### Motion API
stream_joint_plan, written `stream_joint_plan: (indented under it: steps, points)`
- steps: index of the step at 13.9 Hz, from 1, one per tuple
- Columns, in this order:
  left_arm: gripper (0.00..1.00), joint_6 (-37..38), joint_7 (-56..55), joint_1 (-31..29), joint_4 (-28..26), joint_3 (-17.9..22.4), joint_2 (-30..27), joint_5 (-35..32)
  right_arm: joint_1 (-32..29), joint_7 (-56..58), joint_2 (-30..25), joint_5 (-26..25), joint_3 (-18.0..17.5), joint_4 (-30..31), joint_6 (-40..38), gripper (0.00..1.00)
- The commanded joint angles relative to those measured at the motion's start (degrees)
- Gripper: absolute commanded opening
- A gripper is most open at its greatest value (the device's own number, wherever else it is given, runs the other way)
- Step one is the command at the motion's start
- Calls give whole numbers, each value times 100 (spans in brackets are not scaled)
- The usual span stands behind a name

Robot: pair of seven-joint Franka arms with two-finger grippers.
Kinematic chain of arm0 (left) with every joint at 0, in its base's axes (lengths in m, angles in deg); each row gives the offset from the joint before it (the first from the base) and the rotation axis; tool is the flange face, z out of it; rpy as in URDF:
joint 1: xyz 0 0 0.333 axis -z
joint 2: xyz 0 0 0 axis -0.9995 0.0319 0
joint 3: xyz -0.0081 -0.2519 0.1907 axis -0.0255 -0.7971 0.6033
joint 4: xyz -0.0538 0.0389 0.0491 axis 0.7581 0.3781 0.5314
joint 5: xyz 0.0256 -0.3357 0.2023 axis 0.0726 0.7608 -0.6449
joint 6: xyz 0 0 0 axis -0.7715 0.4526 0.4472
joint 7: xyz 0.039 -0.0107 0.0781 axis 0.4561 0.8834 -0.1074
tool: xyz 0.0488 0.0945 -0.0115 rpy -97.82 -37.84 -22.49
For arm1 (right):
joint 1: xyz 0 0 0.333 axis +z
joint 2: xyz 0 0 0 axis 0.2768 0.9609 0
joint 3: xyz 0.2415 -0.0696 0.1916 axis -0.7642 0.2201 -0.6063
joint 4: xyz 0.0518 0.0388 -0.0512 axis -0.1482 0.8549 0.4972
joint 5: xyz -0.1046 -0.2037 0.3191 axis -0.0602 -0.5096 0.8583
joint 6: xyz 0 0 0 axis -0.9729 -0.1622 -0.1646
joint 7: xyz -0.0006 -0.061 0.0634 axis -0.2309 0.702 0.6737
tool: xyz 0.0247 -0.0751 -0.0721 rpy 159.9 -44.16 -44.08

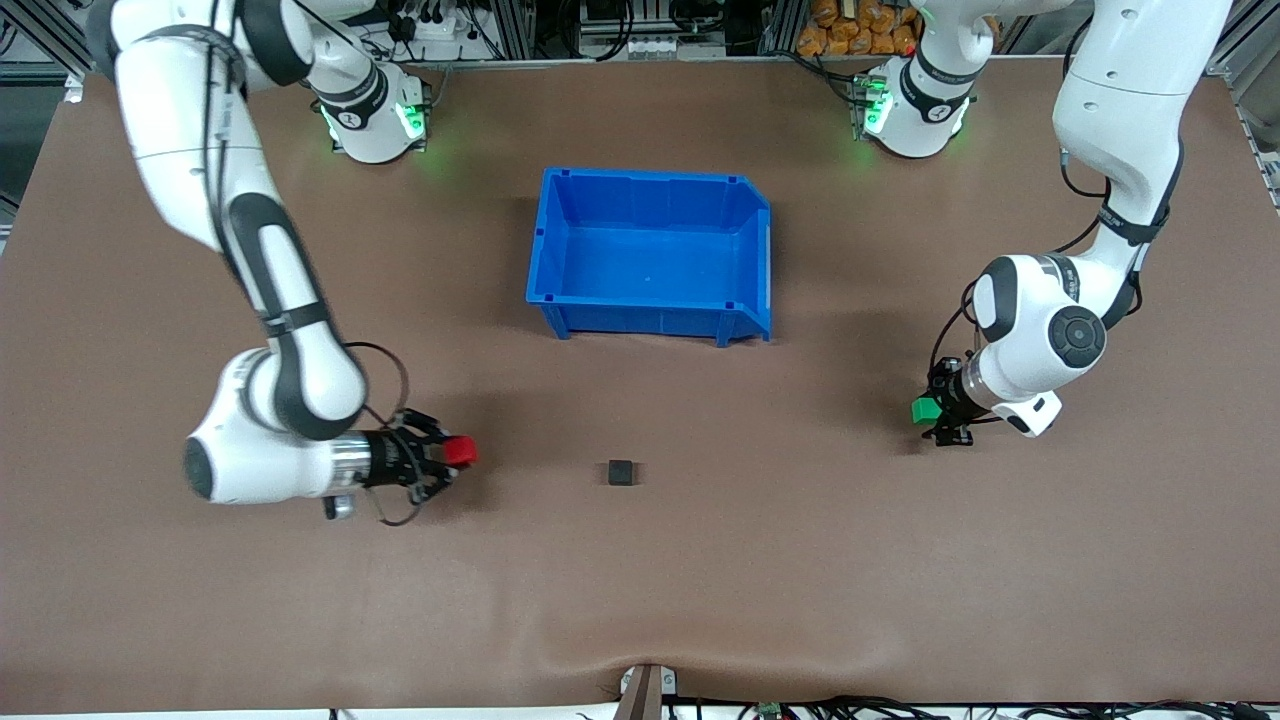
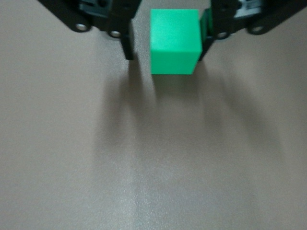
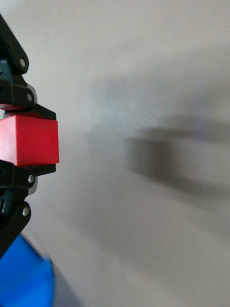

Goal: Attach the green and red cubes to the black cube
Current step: 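Grasp the red cube with the right gripper while the left gripper grasps the green cube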

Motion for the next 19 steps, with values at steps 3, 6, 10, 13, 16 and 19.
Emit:
stream_joint_plan:
  steps: [3, 6, 10, 13, 16, 19]
  points:
    - [0, -52, -256, 39, 57, -2, -82, 26, 875, -1164, 441, 360, 69, -31, 1499, 0]
    - [0, 18, -607, 232, 443, -28, -100, 26, 1271, -1631, 653, 360, 69, -84, 2160, 0]
    - [0, 658, -757, 733, 1189, -28, -21, 35, 1483, -1720, 802, 369, 69, -163, 2380, 0]
    - [0, 984, -1475, 1390, 2058, 7, 451, 18, 1571, -1895, 1013, 369, 69, -408, 2460, 0]
    - [0, 1485, -2451, 1893, 3236, 25, 1164, -280, 1703, -2028, 1154, 351, 77, -594, 2530, 1]
    - [0, 1504, -2805, 2140, 3397, 16, 1236, -299, 1730, -1975, 1111, 159, 113, -568, 2504, 100]
